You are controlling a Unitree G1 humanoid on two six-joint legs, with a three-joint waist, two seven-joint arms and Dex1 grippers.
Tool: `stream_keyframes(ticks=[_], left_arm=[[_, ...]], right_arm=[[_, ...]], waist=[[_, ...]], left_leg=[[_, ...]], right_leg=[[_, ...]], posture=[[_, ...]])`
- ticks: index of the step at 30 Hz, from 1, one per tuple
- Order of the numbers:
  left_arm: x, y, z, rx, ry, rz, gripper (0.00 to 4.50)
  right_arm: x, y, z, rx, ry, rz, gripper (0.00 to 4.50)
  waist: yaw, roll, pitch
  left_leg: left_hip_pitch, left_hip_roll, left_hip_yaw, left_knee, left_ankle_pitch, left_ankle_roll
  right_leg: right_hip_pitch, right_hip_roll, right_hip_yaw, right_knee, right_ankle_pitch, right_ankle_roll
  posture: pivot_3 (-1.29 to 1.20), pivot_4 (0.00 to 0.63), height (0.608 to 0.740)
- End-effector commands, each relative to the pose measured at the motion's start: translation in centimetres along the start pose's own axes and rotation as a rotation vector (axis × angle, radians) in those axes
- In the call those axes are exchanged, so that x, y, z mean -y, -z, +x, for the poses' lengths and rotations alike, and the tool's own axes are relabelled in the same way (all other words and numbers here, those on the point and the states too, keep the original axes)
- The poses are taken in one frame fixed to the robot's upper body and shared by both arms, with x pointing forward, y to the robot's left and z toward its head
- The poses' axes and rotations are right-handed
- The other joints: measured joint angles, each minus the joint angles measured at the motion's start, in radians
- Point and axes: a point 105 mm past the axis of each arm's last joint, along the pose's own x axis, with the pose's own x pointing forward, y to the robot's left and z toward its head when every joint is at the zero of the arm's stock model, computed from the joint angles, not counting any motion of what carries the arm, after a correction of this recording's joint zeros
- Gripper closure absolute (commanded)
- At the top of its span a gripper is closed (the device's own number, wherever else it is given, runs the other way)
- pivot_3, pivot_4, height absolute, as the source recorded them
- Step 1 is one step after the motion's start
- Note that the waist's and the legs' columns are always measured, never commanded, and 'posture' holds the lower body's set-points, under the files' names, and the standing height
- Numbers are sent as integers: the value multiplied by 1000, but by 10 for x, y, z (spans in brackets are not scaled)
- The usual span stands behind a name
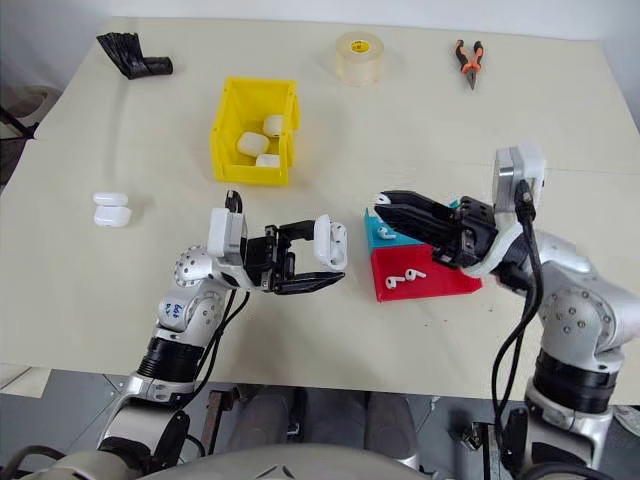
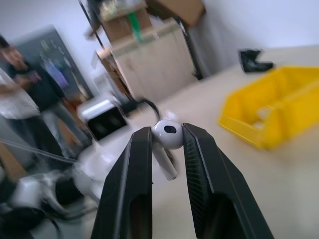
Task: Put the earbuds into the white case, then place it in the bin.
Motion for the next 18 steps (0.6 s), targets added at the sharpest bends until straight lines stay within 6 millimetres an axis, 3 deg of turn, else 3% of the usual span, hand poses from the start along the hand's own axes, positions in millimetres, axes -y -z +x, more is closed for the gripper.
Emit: stream_keyframes(ticks=[1, 18], left_arm=[[1, -9, 3, 38, 20, 15, 1722], [-2, -13, 6, 53, 14, -2, 1722]], right_arm=[[-26, 6, 7, 23, -64, 45, 3948], [-20, 34, 13, 21, 4, 49, 3948]], waist=[[0, 0, 0], [0, 0, 0]], left_leg=[[0, 0, 0, 0, 0, 0], [0, 0, 1, 0, 0, 1]], right_leg=[[0, 0, 0, 0, 0, 0], [0, 1, 1, 0, 0, 0]], posture=[[0, 150, 740], [0, 150, 740]])
